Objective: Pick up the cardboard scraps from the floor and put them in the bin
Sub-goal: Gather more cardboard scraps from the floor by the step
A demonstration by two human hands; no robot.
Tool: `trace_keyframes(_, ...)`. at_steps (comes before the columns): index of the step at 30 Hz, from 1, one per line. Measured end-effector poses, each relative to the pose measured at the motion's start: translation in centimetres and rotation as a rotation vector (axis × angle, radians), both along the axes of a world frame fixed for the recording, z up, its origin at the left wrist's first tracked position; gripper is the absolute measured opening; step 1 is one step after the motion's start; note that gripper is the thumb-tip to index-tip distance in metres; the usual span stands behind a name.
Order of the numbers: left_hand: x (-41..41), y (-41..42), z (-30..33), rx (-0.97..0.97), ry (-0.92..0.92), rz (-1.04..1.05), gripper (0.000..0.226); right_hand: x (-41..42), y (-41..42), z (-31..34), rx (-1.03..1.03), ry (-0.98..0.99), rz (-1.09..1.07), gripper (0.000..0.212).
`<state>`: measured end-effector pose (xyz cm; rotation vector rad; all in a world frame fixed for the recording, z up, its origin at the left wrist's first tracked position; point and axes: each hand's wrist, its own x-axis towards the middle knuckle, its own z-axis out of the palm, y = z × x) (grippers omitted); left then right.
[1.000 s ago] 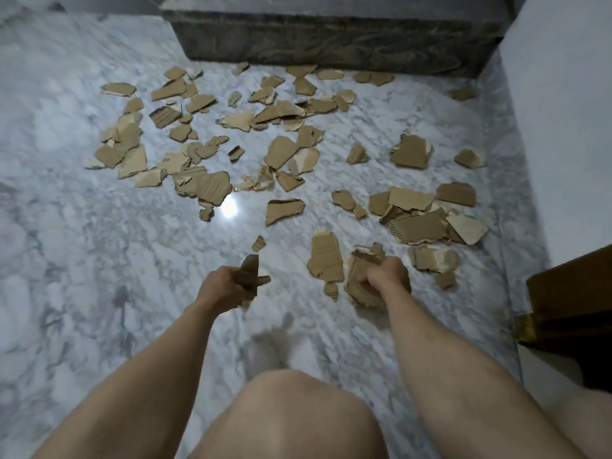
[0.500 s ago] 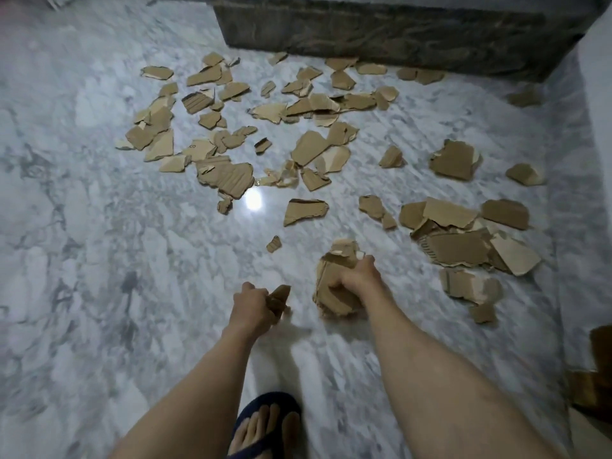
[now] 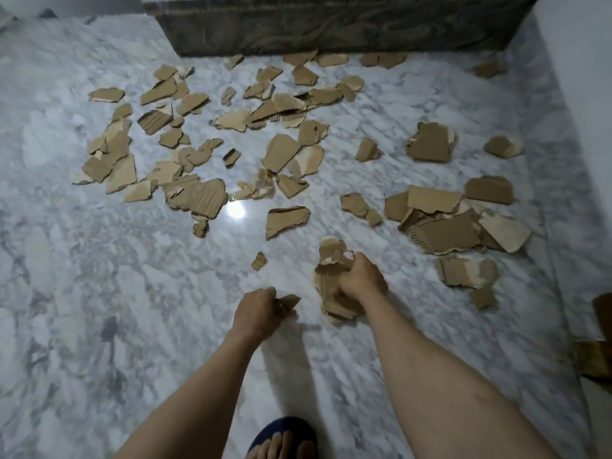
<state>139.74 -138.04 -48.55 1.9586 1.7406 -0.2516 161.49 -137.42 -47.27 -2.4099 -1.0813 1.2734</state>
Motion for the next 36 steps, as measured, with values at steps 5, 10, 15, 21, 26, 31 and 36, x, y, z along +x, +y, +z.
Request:
trace_keyframes(5, -0.2, 0.6, -0.5, 0.084, 0.024, -0.095, 0.024, 3.3, -0.8, 0.2, 0.057, 0.225, -0.324, 0.086)
trace_keyframes(10, 3.0, 3.3, 0.0, 0.049, -0.083, 0.037, 0.010, 10.3, -1.5, 1.3, 0.150, 0.256, -0.566, 0.098)
trace_keyframes(15, 10.1, 7.8, 1.0, -0.018, -0.134, -0.081, 0.021, 16.6, -2.4, 2.1, 0.090, 0.137, -0.458, 0.122)
trace_keyframes(21, 20.3, 12.2, 3.3, -0.081, -0.266, -0.367, 0.013, 18.9, -0.7, 1.7, 0.100, 0.094, -0.436, 0.127)
trace_keyframes(26, 24.3, 15.0, 3.3, -0.065, -0.213, -0.434, 0.018, 19.5, 1.0, 0.4, 0.006, -0.022, -0.413, 0.130)
trace_keyframes(31, 27.1, 14.9, 1.2, -0.117, -0.159, -0.490, 0.047, 19.8, 1.7, -1.3, -0.053, -0.090, -0.429, 0.120)
trace_keyframes(36, 29.0, 15.7, 0.7, -0.139, -0.187, -0.525, 0.062, 20.2, 2.8, -1.5, -0.149, -0.267, -0.328, 0.101)
